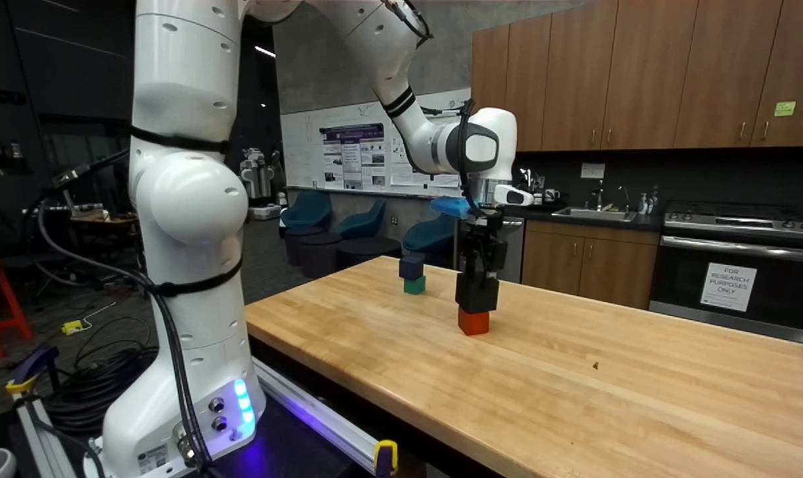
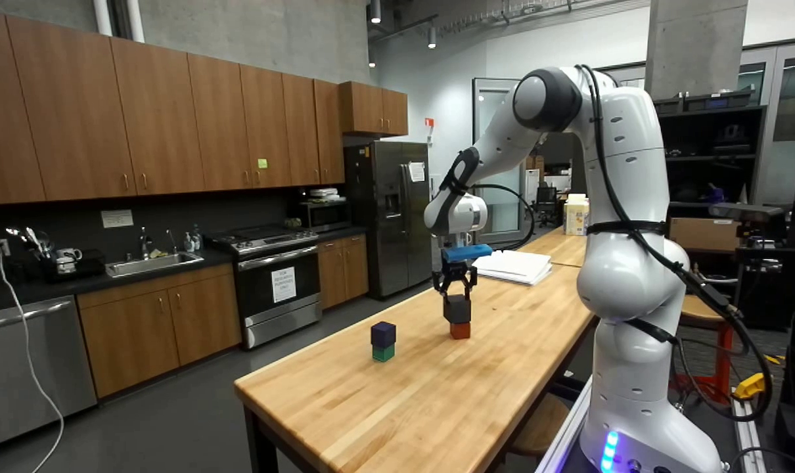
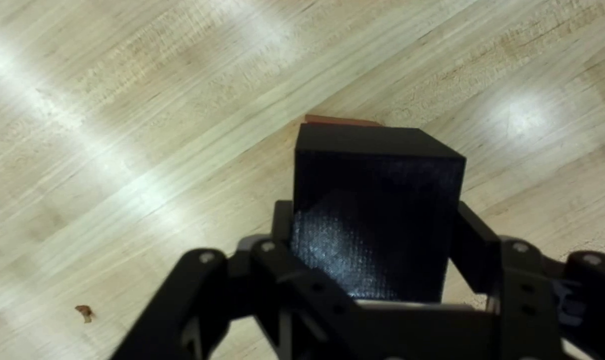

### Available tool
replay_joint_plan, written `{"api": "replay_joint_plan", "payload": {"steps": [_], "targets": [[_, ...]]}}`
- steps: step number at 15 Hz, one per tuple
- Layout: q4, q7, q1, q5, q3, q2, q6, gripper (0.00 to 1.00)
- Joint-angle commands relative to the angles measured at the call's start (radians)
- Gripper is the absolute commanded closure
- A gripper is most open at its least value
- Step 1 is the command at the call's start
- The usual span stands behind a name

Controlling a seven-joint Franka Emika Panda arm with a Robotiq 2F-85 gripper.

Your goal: Put the green cube on the table

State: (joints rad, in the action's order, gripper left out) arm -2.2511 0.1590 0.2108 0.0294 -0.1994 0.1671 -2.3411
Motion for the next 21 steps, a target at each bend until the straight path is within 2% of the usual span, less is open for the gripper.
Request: {"api": "replay_joint_plan", "payload": {"steps": [1, 10, 11, 12, 15, 21], "targets": [[0.021, -0.026, 0.006, 0.013, -0.009, 0.003, 0.023, 0.51], [0.017, -0.038, 0.003, 0.006, -0.014, 0.009, 0.022, 0.51], [0.016, -0.042, 0.002, 0.006, -0.012, 0.01, 0.021, 0.34], [0.015, -0.044, 0.001, 0.003, -0.012, 0.011, 0.02, 0.07], [0.011, -0.048, -0.004, -0.005, -0.011, 0.006, 0.015, 0.0], [-0.015, -0.052, -0.011, -0.014, -0.009, -0.044, -0.007, 0.0]]}}
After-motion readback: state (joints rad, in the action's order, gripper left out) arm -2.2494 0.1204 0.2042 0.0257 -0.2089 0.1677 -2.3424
